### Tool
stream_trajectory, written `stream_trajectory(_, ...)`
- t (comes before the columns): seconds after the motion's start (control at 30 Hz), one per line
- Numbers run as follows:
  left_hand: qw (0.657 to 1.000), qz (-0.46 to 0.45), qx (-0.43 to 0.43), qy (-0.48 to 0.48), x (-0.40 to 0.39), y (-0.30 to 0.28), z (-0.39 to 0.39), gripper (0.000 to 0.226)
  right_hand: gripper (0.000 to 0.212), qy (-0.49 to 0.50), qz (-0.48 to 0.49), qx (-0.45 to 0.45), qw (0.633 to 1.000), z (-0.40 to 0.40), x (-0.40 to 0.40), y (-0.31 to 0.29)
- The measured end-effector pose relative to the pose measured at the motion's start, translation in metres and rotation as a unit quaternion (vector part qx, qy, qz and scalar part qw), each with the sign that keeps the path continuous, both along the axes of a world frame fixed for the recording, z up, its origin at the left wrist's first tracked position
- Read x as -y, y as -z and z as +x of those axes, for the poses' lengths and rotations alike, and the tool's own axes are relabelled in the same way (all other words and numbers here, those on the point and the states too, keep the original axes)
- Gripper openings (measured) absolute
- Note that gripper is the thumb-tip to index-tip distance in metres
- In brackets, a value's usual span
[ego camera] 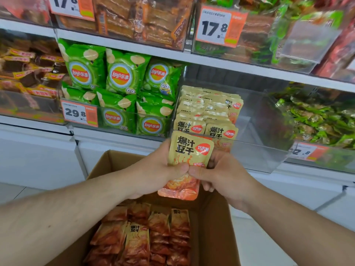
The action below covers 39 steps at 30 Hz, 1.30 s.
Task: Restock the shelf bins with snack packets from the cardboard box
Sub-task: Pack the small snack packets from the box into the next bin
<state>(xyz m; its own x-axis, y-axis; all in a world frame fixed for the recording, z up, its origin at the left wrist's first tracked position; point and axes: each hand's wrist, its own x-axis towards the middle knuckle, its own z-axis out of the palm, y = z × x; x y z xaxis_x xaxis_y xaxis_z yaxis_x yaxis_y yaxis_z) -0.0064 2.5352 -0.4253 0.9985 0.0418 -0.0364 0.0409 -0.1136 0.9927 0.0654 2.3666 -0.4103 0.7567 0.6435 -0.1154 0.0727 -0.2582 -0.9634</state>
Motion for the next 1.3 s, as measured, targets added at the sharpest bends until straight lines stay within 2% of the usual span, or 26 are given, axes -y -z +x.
stream_trajectory(0.17, 0.999, 0.034, 0.027, 0.019, 0.030, -0.023, 0.042, 0.043, 0.018, 0.061, 0.011, -0.033, 0.998, 0.029, 0.033, -0.022)
stream_trajectory(0.3, 0.996, 0.070, 0.048, 0.024, 0.055, -0.036, 0.070, 0.032, 0.011, 0.094, 0.005, -0.019, 0.995, 0.047, 0.058, -0.040)
stream_trajectory(0.37, 0.983, 0.160, 0.088, -0.012, 0.062, -0.040, 0.084, 0.038, 0.005, 0.142, 0.009, 0.024, 0.989, 0.063, 0.069, -0.052)
stream_trajectory(0.4, 0.964, 0.232, 0.123, -0.045, 0.064, -0.041, 0.092, 0.040, 0.005, 0.178, 0.017, 0.056, 0.982, 0.073, 0.074, -0.058)
stream_trajectory(0.5, 0.874, 0.420, 0.215, -0.119, 0.066, -0.048, 0.113, 0.042, 0.011, 0.269, 0.054, 0.133, 0.952, 0.108, 0.083, -0.074)
stream_trajectory(0.57, 0.830, 0.512, 0.187, -0.118, 0.064, -0.048, 0.131, 0.047, 0.017, 0.294, 0.031, 0.167, 0.941, 0.138, 0.081, -0.072)
stream_trajectory(0.63, 0.807, 0.570, 0.114, -0.099, 0.057, -0.044, 0.147, 0.053, 0.020, 0.310, -0.040, 0.191, 0.930, 0.170, 0.076, -0.060)
stream_trajectory(0.7, 0.806, 0.586, 0.046, -0.072, 0.053, -0.037, 0.157, 0.057, 0.020, 0.323, -0.085, 0.177, 0.926, 0.202, 0.069, -0.044)
stream_trajectory(0.77, 0.808, 0.585, 0.025, -0.069, 0.052, -0.032, 0.161, 0.057, 0.024, 0.321, -0.096, 0.140, 0.932, 0.228, 0.060, -0.029)
stream_trajectory(0.97, 0.806, 0.586, 0.033, -0.081, 0.052, -0.027, 0.163, 0.058, 0.042, 0.300, -0.158, 0.102, 0.935, 0.275, 0.031, -0.001)
stream_trajectory(1.3, 0.804, 0.588, 0.032, -0.081, 0.050, -0.019, 0.168, 0.060, 0.035, 0.287, -0.142, 0.071, 0.945, 0.291, 0.009, 0.019)
